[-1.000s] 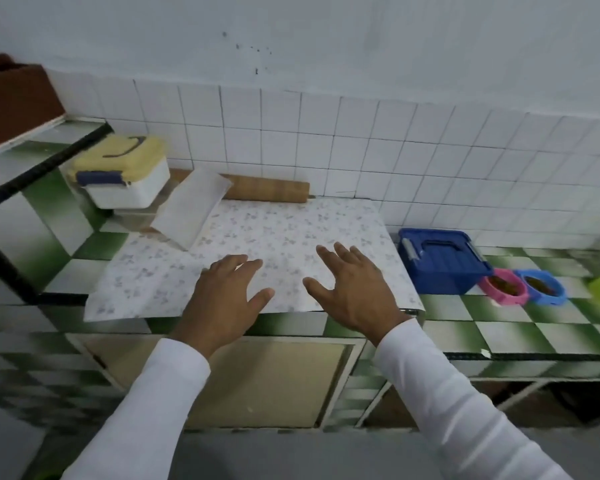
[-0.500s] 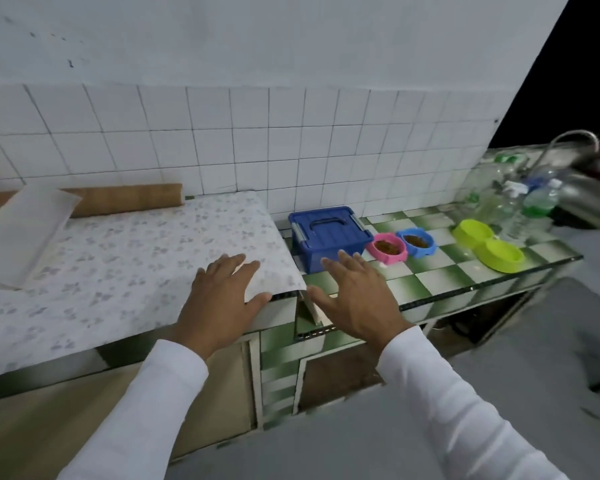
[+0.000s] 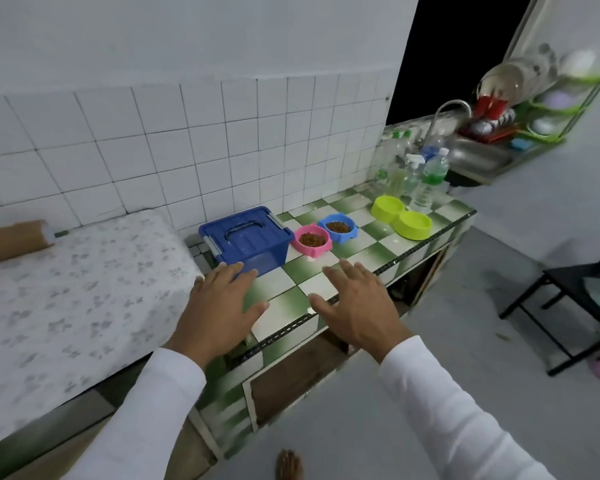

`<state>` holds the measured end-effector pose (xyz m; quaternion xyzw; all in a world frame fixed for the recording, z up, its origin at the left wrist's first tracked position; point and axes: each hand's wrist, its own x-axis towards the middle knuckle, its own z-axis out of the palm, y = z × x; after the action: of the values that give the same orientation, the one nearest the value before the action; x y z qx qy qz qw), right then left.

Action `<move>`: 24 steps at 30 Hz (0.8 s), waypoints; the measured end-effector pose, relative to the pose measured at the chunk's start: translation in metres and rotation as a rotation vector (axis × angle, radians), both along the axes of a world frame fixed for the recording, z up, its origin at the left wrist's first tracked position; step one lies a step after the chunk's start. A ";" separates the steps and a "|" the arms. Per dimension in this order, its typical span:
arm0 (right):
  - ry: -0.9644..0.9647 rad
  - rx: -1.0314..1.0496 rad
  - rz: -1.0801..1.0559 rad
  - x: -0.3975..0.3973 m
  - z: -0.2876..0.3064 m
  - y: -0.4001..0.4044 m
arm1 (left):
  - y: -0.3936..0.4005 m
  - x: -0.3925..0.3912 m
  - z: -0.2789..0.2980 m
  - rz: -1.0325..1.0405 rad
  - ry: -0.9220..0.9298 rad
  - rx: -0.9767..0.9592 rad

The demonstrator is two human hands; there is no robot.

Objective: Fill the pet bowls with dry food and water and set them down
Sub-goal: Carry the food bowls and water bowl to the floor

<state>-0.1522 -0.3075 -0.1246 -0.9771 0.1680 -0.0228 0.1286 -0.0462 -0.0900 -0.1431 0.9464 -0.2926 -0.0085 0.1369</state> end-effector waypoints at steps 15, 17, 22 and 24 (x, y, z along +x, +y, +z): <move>0.032 0.013 -0.168 0.069 -0.006 -0.113 | -0.149 0.102 -0.016 -0.214 0.030 0.036; 0.031 0.022 -0.174 0.082 -0.007 -0.126 | -0.163 0.115 -0.018 -0.232 0.025 0.035; 0.020 0.037 -0.188 0.112 -0.011 -0.157 | -0.193 0.145 -0.018 -0.252 0.015 0.036; 0.021 0.037 -0.191 0.122 -0.013 -0.169 | -0.206 0.154 -0.018 -0.257 0.018 0.037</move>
<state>-0.0301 -0.4765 -0.1373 -0.9543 0.2621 -0.0217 0.1421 0.1081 -0.2965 -0.1610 0.9032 -0.4102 -0.0399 0.1196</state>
